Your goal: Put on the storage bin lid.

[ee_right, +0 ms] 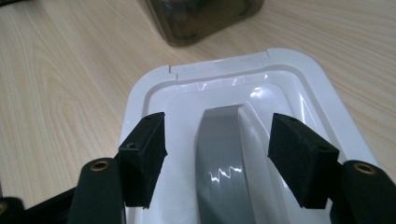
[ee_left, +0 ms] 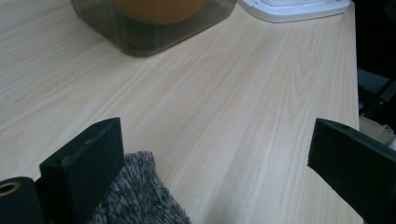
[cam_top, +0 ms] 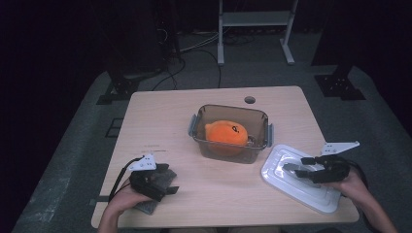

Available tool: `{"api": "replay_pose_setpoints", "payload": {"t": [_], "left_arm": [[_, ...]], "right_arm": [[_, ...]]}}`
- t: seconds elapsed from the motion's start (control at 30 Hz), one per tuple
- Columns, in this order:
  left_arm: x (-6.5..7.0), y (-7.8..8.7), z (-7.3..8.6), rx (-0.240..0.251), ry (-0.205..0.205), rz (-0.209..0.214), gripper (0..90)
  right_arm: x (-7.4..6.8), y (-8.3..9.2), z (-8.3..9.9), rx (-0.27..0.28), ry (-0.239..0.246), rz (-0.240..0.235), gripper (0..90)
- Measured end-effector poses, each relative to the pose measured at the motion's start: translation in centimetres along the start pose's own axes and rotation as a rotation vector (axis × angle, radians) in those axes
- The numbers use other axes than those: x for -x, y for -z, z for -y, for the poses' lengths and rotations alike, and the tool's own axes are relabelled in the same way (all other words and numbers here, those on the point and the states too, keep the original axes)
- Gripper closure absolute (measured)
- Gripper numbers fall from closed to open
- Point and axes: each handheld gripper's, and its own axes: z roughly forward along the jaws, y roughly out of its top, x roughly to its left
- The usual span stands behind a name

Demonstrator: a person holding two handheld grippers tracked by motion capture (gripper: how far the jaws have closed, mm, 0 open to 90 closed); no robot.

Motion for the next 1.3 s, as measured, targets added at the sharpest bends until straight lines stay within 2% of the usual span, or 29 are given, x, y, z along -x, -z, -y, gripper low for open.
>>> {"api": "replay_pose_setpoints", "payload": {"t": [0.3, 0.47, 0.73, 1.1, 1.3], "left_arm": [[-0.1, 0.1, 0.0, 0.002, 0.0, -0.002, 2.8], [-0.1, 0.1, 0.0, 0.002, -0.001, 0.0, 2.7], [-0.1, 0.1, 0.0, 0.004, 0.0, 0.003, 2.7], [-0.1, 0.2, 0.0, 0.005, 0.004, 0.0, 2.7], [-0.1, 0.2, 0.0, 0.004, 0.003, 0.001, 2.7]], "right_arm": [[-0.2, -0.1, 0.9, 0.018, 0.009, 0.015, 42.8], [-0.4, -0.2, 1.2, 0.019, 0.027, 0.027, 50.8], [-0.4, -0.2, 1.5, 0.02, 0.043, 0.022, 64.3], [-0.4, 0.2, 1.5, 0.014, 0.041, 0.017, 65.7], [-0.3, 1.2, 0.9, 0.04, 0.043, 0.025, 65.7]]}}
